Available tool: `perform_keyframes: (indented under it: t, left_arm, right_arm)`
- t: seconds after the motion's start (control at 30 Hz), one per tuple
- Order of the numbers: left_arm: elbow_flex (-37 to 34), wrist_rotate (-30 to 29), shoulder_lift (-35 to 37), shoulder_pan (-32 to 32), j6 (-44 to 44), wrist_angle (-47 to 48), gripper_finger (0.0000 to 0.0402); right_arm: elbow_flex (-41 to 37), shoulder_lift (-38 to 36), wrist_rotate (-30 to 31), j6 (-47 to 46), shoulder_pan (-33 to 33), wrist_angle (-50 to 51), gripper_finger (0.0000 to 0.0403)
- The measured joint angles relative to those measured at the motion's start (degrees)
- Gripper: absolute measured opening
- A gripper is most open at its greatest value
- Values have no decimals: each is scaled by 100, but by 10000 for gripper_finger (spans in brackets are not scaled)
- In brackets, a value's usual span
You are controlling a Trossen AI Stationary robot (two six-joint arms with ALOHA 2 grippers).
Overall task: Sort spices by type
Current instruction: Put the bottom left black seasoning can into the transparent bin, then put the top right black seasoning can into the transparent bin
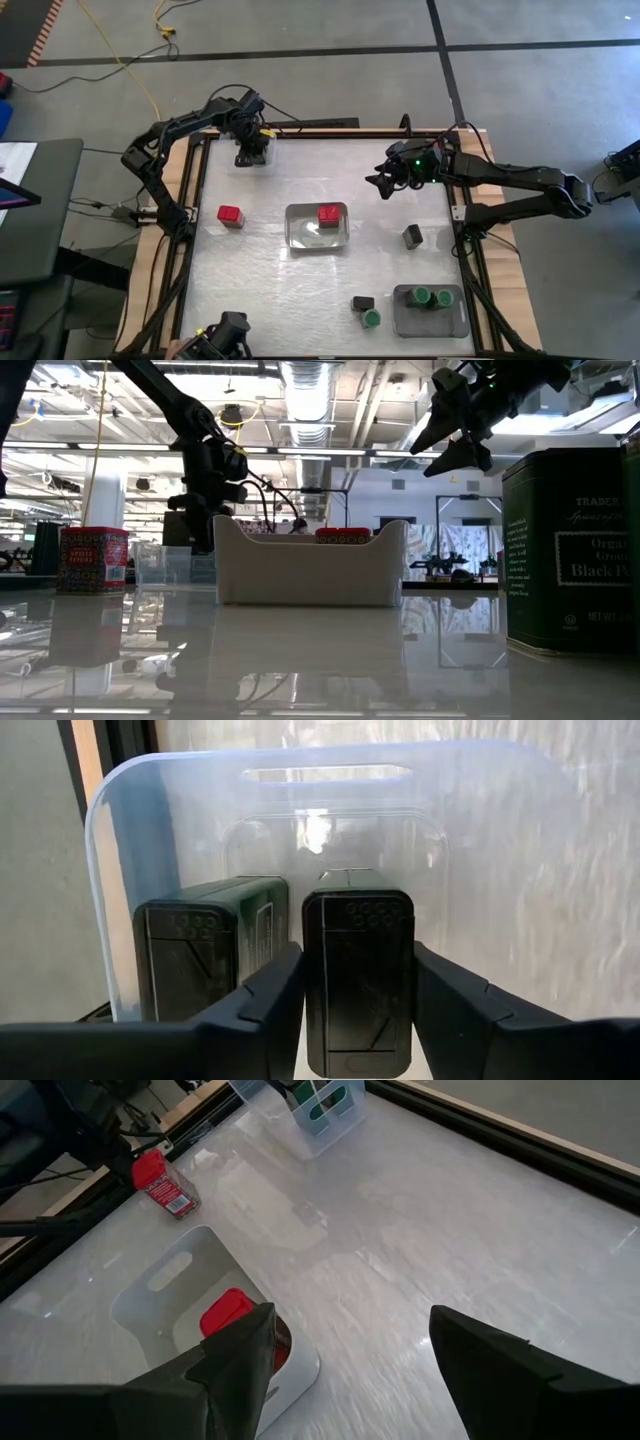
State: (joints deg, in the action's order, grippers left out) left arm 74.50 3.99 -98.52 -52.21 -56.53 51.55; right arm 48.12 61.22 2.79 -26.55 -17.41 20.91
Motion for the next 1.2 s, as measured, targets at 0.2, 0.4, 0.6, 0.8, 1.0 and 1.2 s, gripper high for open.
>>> perform_keyframes:
  t: [0.2,0.4,0.6,0.8,1.0,1.2]
  left_arm:
    - [0,0,0,2,28,-2,186]
    - [0,0,0,0,65,-4,214]
    - [0,0,0,0,85,-4,234]
    - [0,-12,63,0,240,0,238]
    - [0,-41,307,0,451,1,238]
    - [0,-48,740,0,916,85,238]
  right_arm:
    - [0,1,0,-24,0,0,292]
    - [0,0,1,-39,0,0,292]
    - [0,1,2,-42,0,0,292]
    - [-1,-1,2,-63,0,-1,292]
    - [-1,-1,2,-107,0,-1,292]
    - [0,-1,2,-104,0,0,292]
